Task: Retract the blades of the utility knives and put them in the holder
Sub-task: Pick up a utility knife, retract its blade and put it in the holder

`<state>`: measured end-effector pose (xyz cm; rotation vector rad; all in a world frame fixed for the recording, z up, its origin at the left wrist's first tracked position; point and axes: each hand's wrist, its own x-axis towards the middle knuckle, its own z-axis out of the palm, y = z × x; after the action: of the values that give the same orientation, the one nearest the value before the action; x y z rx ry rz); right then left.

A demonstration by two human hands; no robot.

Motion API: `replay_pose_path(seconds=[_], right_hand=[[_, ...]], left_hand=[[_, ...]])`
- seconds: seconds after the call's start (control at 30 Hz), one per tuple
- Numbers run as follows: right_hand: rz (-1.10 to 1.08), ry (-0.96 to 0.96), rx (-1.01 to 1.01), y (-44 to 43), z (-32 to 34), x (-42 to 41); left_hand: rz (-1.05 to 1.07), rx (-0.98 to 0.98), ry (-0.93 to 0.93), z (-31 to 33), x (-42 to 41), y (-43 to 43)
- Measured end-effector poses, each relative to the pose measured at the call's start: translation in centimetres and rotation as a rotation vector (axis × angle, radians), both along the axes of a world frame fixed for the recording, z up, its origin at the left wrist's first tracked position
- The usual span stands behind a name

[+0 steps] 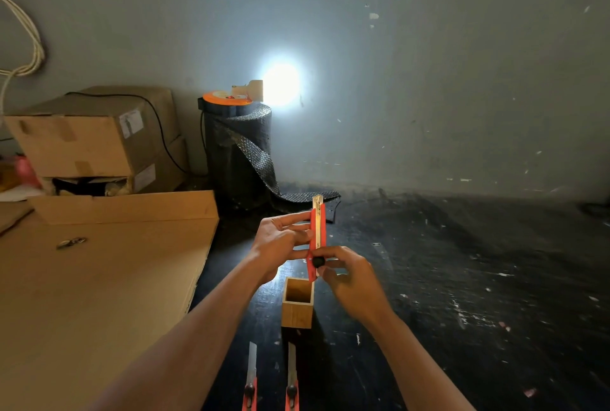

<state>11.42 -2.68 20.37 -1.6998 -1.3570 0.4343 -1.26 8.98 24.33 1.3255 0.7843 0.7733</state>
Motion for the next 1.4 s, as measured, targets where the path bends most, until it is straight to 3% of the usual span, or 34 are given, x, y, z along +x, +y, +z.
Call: replay_pose_path(seconds=[0.37,0.83,0.9,0.97,1.1,1.23,1.4], right_hand=[[-0.172,0.134,0.065,0.9,-2.5,-1.2],[-0.069,0.392,0.041,6.2,-4.4,1.5],[-0.085,0.401,0.002,7.4,-5.3,2.1],[-0.114,0.381,-0.038,8.3,-6.0,2.5],[-0.171,0.307,-0.111,10.1,-7.8,3.3],[-0.211,0.252,-0.196,12.1,-10.4,3.8],[-0.195,0.19,-0.312,13.5,-13.3,4.0]], left_hand=[[-0.007,-0.043,-0.011,-1.7,0.4,0.3],[-0.049,-0.097,0.005,-6.6,0.0,3.5],[0.045,-0.065,0.094,-8.1,0.2,4.8],[0.123,0.093,0.282,-10.3,0.3,5.8],[0.018,0.294,0.566,-14.1,0.4,6.2],[-0.104,0.233,0.687,-17.5,0.9,6.7],[-0.167,0.123,0.649,-19.8,1.4,7.3]])
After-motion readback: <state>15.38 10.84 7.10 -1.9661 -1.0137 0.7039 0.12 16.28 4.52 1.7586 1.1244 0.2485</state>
